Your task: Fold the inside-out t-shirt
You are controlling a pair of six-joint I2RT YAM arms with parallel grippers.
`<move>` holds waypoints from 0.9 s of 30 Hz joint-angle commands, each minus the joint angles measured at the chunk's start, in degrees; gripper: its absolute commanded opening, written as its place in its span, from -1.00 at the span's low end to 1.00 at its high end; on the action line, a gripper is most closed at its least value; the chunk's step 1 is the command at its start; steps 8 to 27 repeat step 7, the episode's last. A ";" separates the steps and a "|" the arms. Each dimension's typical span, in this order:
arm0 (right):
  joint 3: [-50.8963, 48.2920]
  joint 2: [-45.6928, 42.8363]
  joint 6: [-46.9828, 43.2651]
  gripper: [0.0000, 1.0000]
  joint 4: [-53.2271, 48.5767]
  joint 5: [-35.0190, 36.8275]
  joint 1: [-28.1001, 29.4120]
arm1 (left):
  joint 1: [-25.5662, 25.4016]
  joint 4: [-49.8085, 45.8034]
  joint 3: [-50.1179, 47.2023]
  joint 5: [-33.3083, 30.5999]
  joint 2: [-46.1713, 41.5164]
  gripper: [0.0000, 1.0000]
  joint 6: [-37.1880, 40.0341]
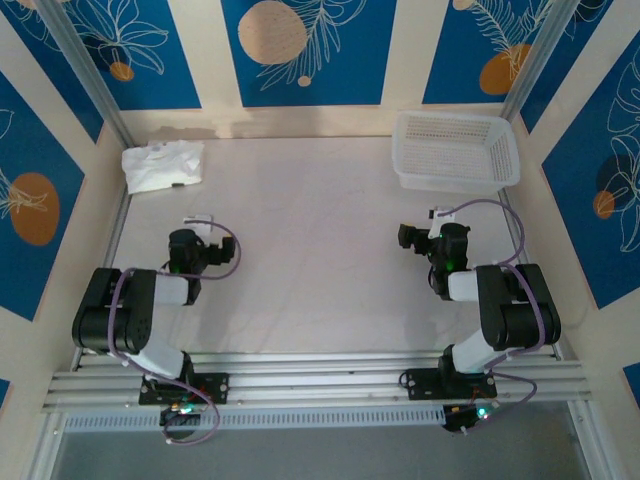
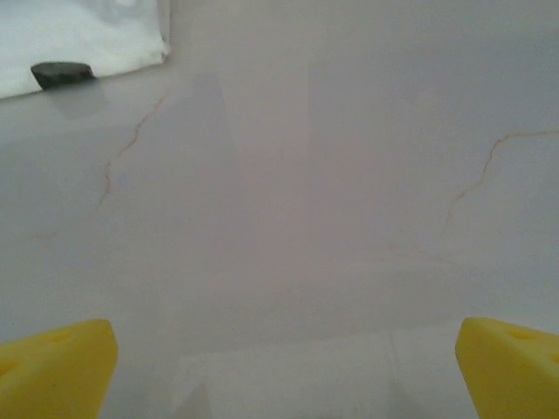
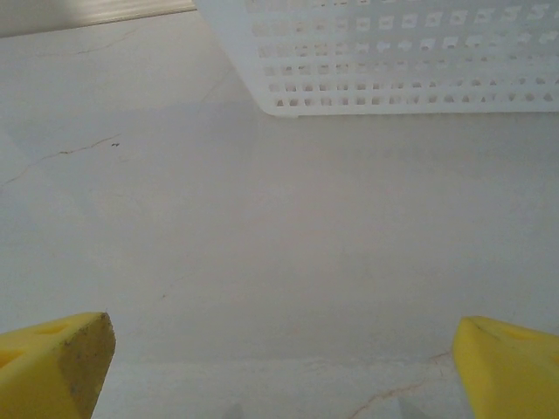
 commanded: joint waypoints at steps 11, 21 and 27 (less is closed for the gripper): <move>0.62 -0.52 -1.63 0.99 2.47 0.27 0.47 | 0.04 2.19 0.88 1.39 -1.03 0.99 0.97; 0.62 -0.52 -1.63 0.99 2.47 0.27 0.47 | 0.04 2.19 0.88 1.39 -1.03 0.99 0.97; 0.62 -0.52 -1.63 0.99 2.47 0.27 0.47 | 0.04 2.19 0.88 1.39 -1.03 0.99 0.97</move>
